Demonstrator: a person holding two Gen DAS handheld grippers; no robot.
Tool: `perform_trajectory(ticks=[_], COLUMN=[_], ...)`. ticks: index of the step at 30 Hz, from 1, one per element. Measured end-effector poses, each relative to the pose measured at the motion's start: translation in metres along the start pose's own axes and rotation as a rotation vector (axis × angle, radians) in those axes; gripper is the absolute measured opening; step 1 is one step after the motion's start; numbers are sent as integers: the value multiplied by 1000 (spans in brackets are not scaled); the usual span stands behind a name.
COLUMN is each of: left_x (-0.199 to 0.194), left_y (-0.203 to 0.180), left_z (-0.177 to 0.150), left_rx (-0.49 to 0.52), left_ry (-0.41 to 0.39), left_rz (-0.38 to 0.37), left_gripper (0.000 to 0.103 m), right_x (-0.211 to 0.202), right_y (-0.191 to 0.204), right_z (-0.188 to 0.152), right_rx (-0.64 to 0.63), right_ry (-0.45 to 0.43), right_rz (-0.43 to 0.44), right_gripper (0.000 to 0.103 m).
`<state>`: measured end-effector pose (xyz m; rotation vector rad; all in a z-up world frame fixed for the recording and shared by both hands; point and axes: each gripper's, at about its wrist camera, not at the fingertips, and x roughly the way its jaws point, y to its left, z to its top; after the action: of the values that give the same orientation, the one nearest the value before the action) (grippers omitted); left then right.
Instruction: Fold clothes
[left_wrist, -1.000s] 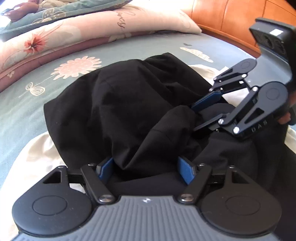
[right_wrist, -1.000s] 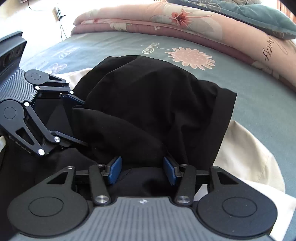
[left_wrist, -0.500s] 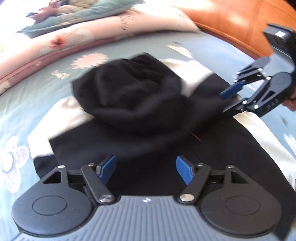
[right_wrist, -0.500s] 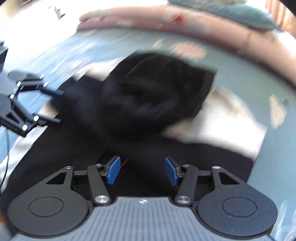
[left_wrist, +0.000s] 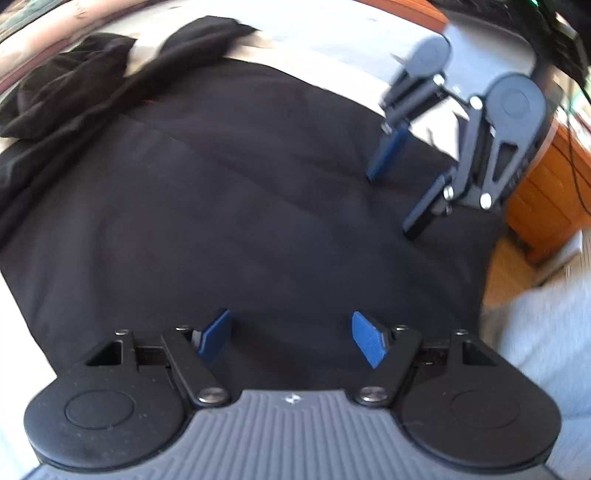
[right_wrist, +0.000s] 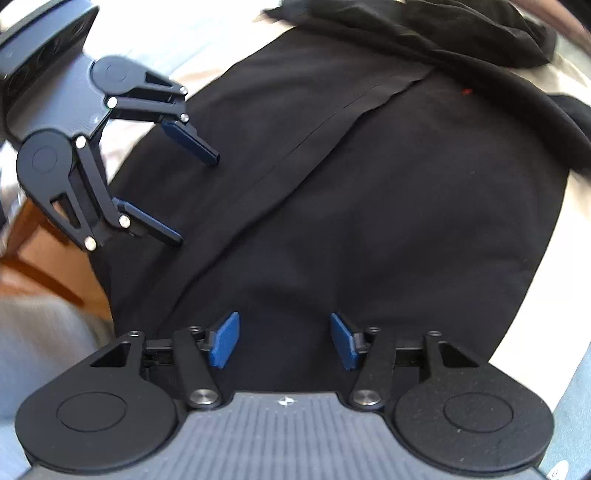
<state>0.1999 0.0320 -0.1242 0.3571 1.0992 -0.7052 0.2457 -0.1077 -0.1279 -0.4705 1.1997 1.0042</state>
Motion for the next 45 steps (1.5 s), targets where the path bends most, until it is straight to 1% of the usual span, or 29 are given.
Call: perform_trajectory(ticks=[3, 7, 9, 11, 12, 13, 15, 17, 19, 20, 23, 25, 28, 30, 32, 33, 34, 36, 37, 40, 41, 42, 44, 45], left_x=[-5, -19, -26, -33, -36, -39, -45, -52, -58, -58, -48, -41, -31, -25, -18, -15, -11, -5, -1, 9, 13, 16, 17, 17], left_y=[-12, -14, -9, -4, -1, 1, 7, 12, 18, 18, 12, 9, 3, 0, -4, -6, -7, -11, -13, -19, -22, -26, -36, -42], left_z=[-24, -49, -54, -57, -59, -60, -63, -66, -69, -65, -39, -21, 5, 23, 41, 50, 58, 76, 85, 98, 102, 106, 111, 112], left_rx=[21, 39, 8, -33, -54, -74, -115, -157, -198, -197, -143, -107, -53, -17, 19, 37, 55, 91, 109, 154, 163, 172, 191, 201], left_ry=[-2, 43, 64, 83, 92, 101, 120, 138, 156, 154, 122, 100, 67, 45, 24, 13, 2, -20, -31, -34, -32, -31, -30, -30], left_rz=[6, 14, 24, 38, 44, 51, 64, 78, 91, 90, 67, 52, 29, 14, -1, -9, -17, -32, -40, -69, -84, -99, -125, -138], left_gripper=[77, 77, 77, 78, 78, 80, 80, 79, 79, 79, 79, 79, 80, 80, 80, 80, 80, 80, 80, 80, 80, 80, 80, 80], right_x=[-3, -12, -18, -24, -26, -29, -38, -52, -67, -73, -86, -92, -92, -77, -56, -54, -58, -67, -74, -85, -86, -82, -71, -67], right_y=[8, 2, -4, -12, -17, -24, -41, -51, -60, -65, -92, -111, -131, -139, -123, -117, -114, -110, -107, -102, -104, -109, -122, -126], right_z=[-13, -27, -37, -50, -59, -72, -92, -96, -89, -85, -74, -70, -61, -58, -74, -84, -92, -107, -117, -156, -168, -178, -196, -203], right_rx=[-30, 4, 51, 133, 191, 262, 415, 498, 521, 522, 566, 605, 625, 648, 694, 713, 727, 774, 799, 909, 947, 981, 1041, 1065], right_ry=[24, 87, 130, 172, 207, 240, 267, 240, 178, 143, 40, -40, -142, -151, -123, -133, -164, -157, -167, -202, -213, -223, -243, -264], right_rz=[-51, -73, -76, -70, -77, -88, -99, -116, -128, -139, -186, -201, -146, -108, -110, -114, -117, -128, -127, -87, -68, -30, 74, 123], right_gripper=[69, 70, 70, 71, 71, 71, 71, 71, 71, 71, 71, 71, 71, 71, 71, 71, 72, 72, 72, 72, 72, 72, 73, 75])
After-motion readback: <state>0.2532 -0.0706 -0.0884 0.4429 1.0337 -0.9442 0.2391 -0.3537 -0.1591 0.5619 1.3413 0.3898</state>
